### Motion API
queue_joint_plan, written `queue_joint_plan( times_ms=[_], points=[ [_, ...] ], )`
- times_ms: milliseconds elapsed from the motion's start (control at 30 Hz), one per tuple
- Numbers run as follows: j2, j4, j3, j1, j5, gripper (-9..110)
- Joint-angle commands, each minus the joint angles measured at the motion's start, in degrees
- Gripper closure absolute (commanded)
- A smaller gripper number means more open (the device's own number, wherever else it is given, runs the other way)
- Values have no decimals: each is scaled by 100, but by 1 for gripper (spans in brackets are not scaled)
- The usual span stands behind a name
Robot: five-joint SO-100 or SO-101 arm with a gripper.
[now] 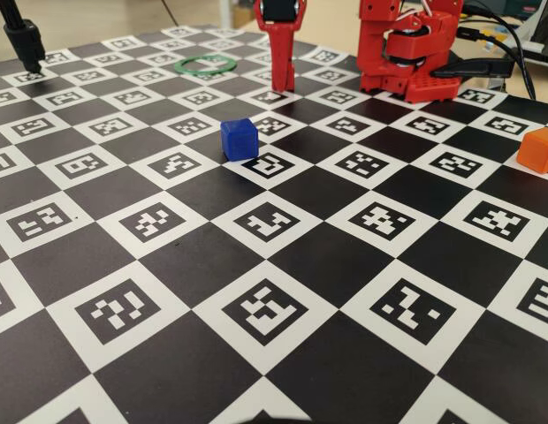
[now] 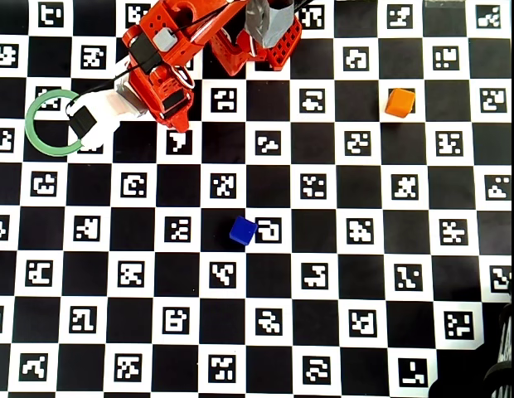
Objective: Grab the red cube then put it in the green circle then put the blue cube on top and finally the orange cube on top
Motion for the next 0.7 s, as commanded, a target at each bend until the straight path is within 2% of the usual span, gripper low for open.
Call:
queue_joint_plan(
  times_ms=[0,400,667],
  points=[
    [53,-35,-26,18,-26,85],
    [70,97,-44,18,-149,88],
    [185,1547,-1204,-396,501,91]
  ],
)
